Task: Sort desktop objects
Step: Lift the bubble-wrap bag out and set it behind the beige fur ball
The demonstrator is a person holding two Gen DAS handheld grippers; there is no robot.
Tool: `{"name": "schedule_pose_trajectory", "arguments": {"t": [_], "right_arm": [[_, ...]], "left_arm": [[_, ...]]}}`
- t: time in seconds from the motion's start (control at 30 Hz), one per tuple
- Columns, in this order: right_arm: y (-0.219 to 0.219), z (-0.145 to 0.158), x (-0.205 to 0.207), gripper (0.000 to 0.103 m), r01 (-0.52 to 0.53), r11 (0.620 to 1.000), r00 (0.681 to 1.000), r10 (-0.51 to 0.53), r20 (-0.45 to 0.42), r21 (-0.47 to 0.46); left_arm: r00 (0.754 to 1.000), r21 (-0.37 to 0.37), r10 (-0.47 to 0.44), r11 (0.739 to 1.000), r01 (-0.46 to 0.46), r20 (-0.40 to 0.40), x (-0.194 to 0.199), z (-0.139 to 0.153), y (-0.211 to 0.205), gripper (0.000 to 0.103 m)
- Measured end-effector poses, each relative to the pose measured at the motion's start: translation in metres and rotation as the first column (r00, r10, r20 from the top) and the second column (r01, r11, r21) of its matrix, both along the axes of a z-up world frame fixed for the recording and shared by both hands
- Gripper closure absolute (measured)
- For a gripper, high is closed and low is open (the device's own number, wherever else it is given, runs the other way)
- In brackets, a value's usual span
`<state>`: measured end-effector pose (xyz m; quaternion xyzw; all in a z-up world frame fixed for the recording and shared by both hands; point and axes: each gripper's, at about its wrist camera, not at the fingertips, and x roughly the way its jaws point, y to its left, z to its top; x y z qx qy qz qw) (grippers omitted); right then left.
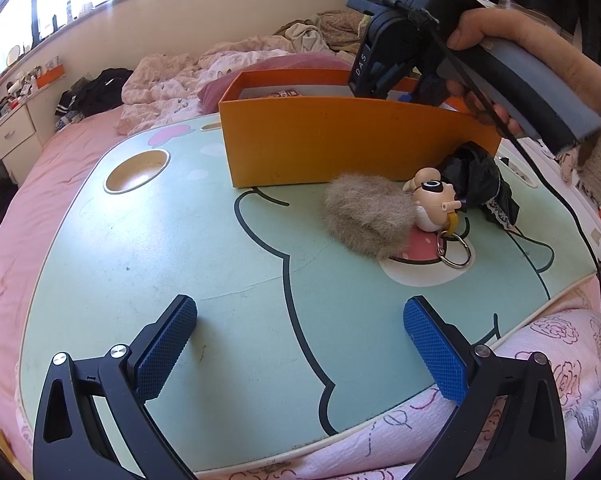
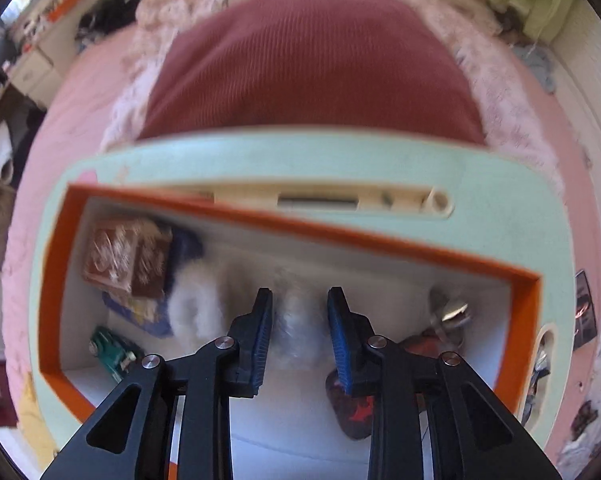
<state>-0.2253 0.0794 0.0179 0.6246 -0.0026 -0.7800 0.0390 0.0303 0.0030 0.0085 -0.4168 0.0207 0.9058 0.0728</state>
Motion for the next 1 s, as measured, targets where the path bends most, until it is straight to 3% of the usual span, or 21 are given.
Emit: {"name": "schedule_pose_trajectory", "arguments": {"t": [0.1,0.2,0.27,0.37,0.5,0.6,0.7,0.8,0.87,0.93,1.0], "right_arm": [[0.002,0.003,0.008,0.078,-0.002,1.0,1.0,0.003,-0.023,0.01],[0.013,0.021,0.024,0.078,0.003,0.997,0.989,-0.014,-0.15,-0.074],[0.016,0.048,0.046,0.078,-0.003,0.997,0.957,-0.021,-0.291,-0.08],[0.019,0.081,0.085,0.078,-0.06,0.988,0.919,-0.001,-0.395,-0.14],[0.02,0.102,0.141,0.077,-0.154,0.97,0.902,0.061,-0.428,-0.186],[0.013,0.093,0.157,0.077,-0.2,0.965,0.907,0.117,-0.406,-0.167],[0.01,0.075,0.164,0.076,-0.187,0.97,0.9,0.105,-0.422,-0.156],[0.016,0.068,0.176,0.061,-0.181,0.964,0.884,0.074,-0.461,-0.194],[0.024,0.069,0.183,0.039,-0.174,0.956,0.864,0.033,-0.502,-0.236],[0.032,0.071,0.189,0.025,-0.165,0.953,0.838,-0.001,-0.546,-0.254],[0.036,0.071,0.205,0.021,-0.161,0.952,0.818,-0.018,-0.574,-0.259]], "left_arm": [[1.0,0.001,0.0,1.0,0.0,0.0,0.0,0.0,0.0,0.0],[1.0,0.001,0.0,1.0,0.0,0.001,-0.001,0.0,-0.001,0.0],[1.0,0.001,0.0,1.0,0.0,0.001,-0.001,0.0,-0.001,0.0],[1.0,0.002,0.0,1.0,0.0,0.001,-0.001,-0.001,0.0,0.0],[1.0,0.001,0.0,1.0,0.0,0.001,-0.001,-0.001,0.0,0.0],[1.0,0.002,0.0,1.0,0.0,0.001,-0.001,-0.001,0.0,0.0],[1.0,0.001,0.0,1.0,0.0,0.001,-0.001,-0.001,0.0,0.0],[1.0,0.002,0.001,1.0,-0.001,0.001,-0.001,-0.001,0.0,0.0],[1.0,0.001,0.0,1.0,0.0,0.001,-0.001,-0.001,0.0,0.0],[1.0,0.001,0.001,1.0,-0.001,0.001,-0.001,-0.001,0.0,0.0],[1.0,0.001,0.001,1.0,-0.001,0.001,-0.001,-0.001,0.0,0.0]]}}
